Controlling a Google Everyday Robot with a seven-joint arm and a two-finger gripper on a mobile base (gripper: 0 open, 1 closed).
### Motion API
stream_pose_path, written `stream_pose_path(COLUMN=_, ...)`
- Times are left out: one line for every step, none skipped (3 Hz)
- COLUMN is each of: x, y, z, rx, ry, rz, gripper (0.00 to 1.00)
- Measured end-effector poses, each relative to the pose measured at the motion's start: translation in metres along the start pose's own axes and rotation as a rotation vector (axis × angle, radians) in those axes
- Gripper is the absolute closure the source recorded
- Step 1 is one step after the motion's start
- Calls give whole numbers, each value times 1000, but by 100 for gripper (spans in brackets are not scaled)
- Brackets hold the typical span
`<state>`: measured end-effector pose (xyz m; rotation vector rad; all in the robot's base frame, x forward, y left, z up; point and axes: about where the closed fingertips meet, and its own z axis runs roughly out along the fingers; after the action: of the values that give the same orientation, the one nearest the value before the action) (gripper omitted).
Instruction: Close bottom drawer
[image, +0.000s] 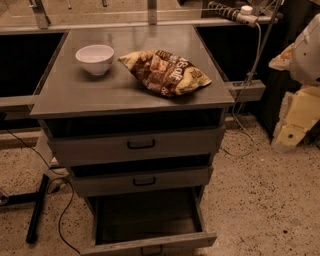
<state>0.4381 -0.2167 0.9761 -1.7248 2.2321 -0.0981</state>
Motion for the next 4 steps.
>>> stream_pose_path(x=0, y=0, z=0, rx=0, ry=0, rz=0, gripper=0)
stream_pose_path(x=0, y=5, z=2, rx=20, ry=5, rz=-16, gripper=0)
stream_pose_path(x=5, y=20, z=25, rx=12, ry=-23, rz=-42, gripper=0)
stream_pose_path(x=11, y=41, z=64, rx=-14, ry=-83, rz=-89, gripper=0)
